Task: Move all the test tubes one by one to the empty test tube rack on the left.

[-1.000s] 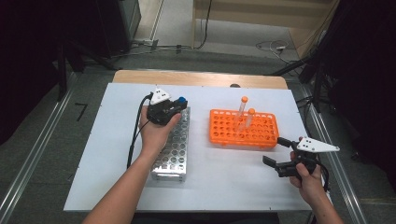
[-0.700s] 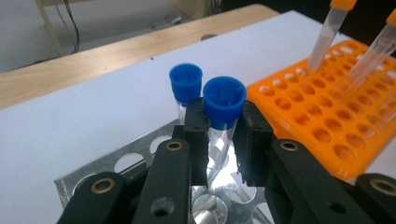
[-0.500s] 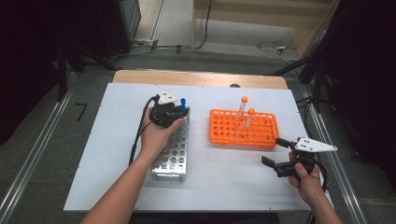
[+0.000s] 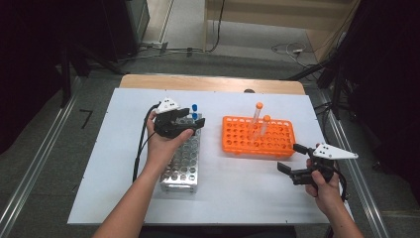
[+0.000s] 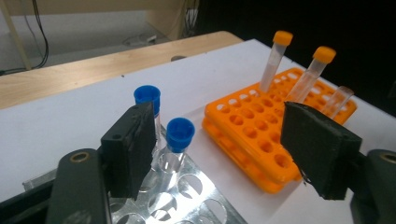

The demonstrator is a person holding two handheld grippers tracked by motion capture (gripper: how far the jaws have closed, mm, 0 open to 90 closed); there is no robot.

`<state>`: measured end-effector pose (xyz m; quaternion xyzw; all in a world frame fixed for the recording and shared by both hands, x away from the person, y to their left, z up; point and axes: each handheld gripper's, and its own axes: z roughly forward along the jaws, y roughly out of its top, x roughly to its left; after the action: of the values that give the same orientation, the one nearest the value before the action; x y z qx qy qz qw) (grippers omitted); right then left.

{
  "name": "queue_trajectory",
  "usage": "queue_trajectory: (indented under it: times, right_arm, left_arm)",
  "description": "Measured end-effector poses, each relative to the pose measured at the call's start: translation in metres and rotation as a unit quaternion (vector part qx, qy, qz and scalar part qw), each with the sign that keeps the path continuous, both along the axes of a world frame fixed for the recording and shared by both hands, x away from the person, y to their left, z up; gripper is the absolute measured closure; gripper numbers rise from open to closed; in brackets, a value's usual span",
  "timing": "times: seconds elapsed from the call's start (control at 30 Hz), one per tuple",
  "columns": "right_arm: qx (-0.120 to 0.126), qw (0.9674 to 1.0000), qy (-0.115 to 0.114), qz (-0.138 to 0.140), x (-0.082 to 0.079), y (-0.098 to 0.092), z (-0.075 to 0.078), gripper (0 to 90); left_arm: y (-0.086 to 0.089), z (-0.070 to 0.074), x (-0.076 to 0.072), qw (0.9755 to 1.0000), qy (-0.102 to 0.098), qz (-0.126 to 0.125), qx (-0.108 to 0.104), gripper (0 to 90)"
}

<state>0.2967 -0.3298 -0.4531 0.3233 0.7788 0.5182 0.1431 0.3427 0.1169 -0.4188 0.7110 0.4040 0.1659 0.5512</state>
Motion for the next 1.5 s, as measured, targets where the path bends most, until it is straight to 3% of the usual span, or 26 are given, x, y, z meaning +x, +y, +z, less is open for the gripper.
queue_trajectory:
  times: [0.27,0.6,0.77,0.87,1.0,1.07,1.13,1.4,1.5]
  right_arm:
    - [0.011,0.9996,-0.014,-0.023,0.008,0.010,0.011,2.5]
    - [-0.002,0.9992,0.006,-0.040,0.032,0.031,0.018,3.0]
    - [-0.010,0.9989,0.009,-0.046,0.047,0.039,0.018,4.6]
    - [-0.022,0.9975,0.011,-0.067,0.057,0.045,0.017,13.3]
    - [-0.039,0.9957,0.015,-0.083,0.069,0.050,0.012,18.3]
    - [-0.034,0.9948,0.018,-0.095,0.075,0.050,0.008,21.9]
    - [-0.023,0.9948,0.030,-0.095,0.081,0.050,0.002,28.6]
    - [-0.041,0.9925,0.044,-0.106,0.091,0.063,-0.015,42.8]
    - [-0.046,0.9919,0.035,-0.113,0.091,0.066,-0.020,51.0]
  left_arm:
    - [0.006,-0.001,-0.020,0.9998,-0.004,-0.014,-0.013,15.6]
    - [0.008,-0.002,-0.031,0.9989,-0.010,-0.032,-0.032,0.0]
    - [0.005,-0.002,-0.034,0.9985,-0.014,-0.040,-0.036,0.0]
    - [0.004,-0.002,-0.035,0.9982,-0.015,-0.044,-0.038,0.0]
    - [0.003,-0.002,-0.037,0.9980,-0.015,-0.047,-0.039,0.0]
    - [0.003,-0.002,-0.038,0.9980,-0.015,-0.048,-0.039,0.0]
    - [0.003,-0.002,-0.039,0.9979,-0.014,-0.051,-0.038,0.0]
    - [0.000,-0.002,-0.042,0.9974,-0.015,-0.059,-0.039,0.0]
    - [0.001,-0.003,-0.042,0.9973,-0.013,-0.058,-0.042,0.0]
